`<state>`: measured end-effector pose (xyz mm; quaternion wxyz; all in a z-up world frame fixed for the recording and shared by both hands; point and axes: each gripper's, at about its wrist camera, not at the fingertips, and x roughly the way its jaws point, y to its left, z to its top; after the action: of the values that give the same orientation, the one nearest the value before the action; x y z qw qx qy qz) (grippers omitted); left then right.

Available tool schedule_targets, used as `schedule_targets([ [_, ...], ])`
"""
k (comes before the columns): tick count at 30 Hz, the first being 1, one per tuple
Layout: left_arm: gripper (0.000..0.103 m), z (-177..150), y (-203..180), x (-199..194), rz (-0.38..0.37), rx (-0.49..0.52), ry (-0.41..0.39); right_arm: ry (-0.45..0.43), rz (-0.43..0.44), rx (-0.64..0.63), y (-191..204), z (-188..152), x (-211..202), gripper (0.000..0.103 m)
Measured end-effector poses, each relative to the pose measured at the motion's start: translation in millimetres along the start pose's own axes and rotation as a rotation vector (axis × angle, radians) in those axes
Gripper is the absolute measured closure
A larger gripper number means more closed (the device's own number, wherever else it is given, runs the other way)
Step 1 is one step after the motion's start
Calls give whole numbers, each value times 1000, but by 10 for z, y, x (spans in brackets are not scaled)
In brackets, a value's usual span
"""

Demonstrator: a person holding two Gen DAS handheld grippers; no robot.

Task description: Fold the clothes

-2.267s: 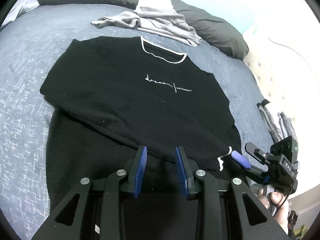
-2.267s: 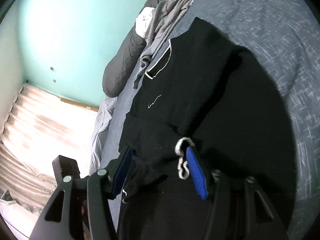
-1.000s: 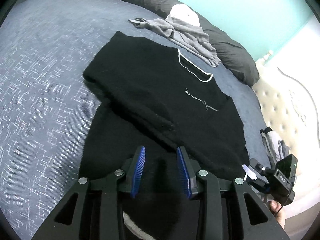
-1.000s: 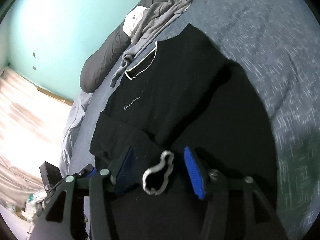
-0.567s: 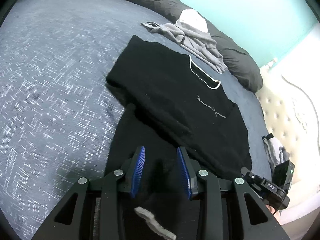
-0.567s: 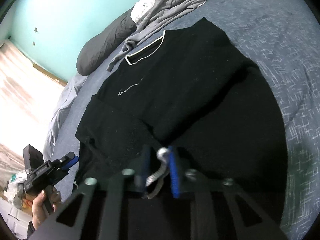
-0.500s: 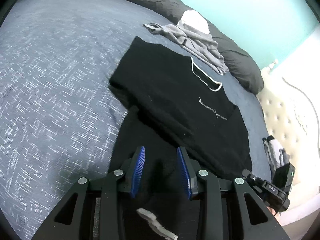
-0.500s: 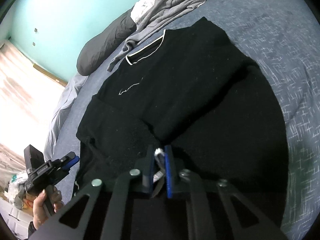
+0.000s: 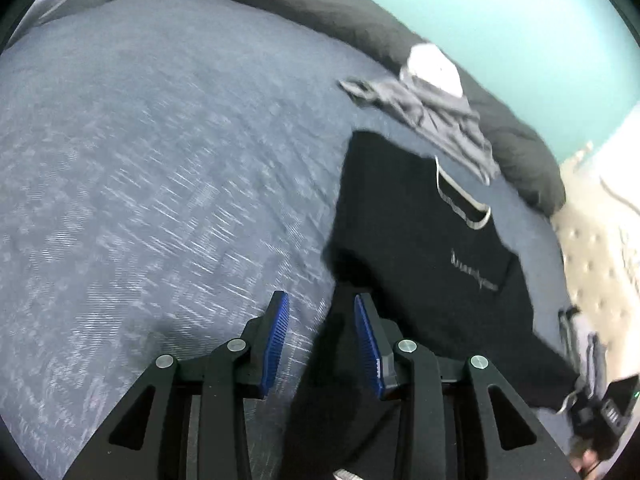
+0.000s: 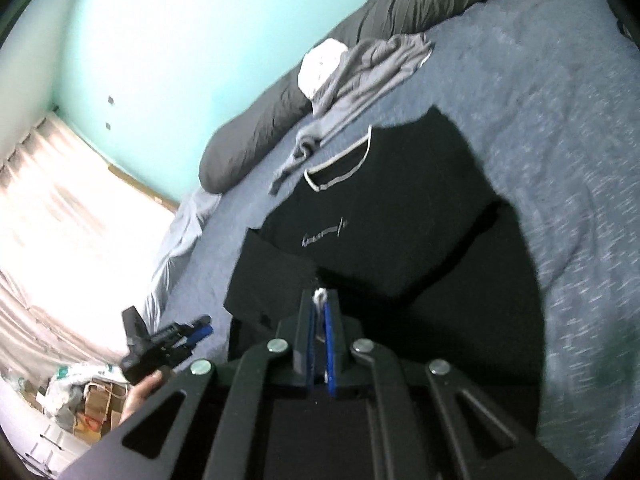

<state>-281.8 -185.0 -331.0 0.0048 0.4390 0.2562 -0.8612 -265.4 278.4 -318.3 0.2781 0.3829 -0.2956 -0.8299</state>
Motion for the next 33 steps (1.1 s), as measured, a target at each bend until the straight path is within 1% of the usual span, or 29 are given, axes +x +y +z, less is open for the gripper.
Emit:
schedule_targets([
  [1, 66, 18, -1, 15, 11, 8, 1, -11, 2, 5, -12, 24, -51, 99],
  [3, 66, -4, -74, 82, 32, 68, 14, -31, 7, 14, -42, 71, -146, 99],
  [6, 66, 34, -183, 158, 54, 123, 14, -57, 11, 16, -66, 133, -259, 99],
  [14, 66, 216, -405, 435, 95, 249, 58, -91, 3, 27, -144, 200, -374, 99],
  [16, 66, 262, -406, 490, 113, 257, 65, -96, 0, 39, -186, 217, -381, 99],
  [22, 66, 329, -455, 527, 109, 292, 77, -100, -3, 63, -281, 223, -398, 99],
  [26, 66, 385, -518, 543, 100, 314, 63, -93, -6, 70, -313, 206, -377, 99],
  [27, 69, 411, -512, 535, 96, 309, 55, -90, -5, 71, -315, 200, -372, 99],
  [28, 81, 438, -504, 528, 98, 303, 51, -88, -4, 72, -317, 194, -366, 99],
  [29, 89, 463, -491, 508, 96, 295, 46, -85, -4, 74, -319, 187, -360, 99],
  [33, 91, 500, -486, 398, 100, 310, 19, -75, -2, 79, -328, 162, -338, 99],
])
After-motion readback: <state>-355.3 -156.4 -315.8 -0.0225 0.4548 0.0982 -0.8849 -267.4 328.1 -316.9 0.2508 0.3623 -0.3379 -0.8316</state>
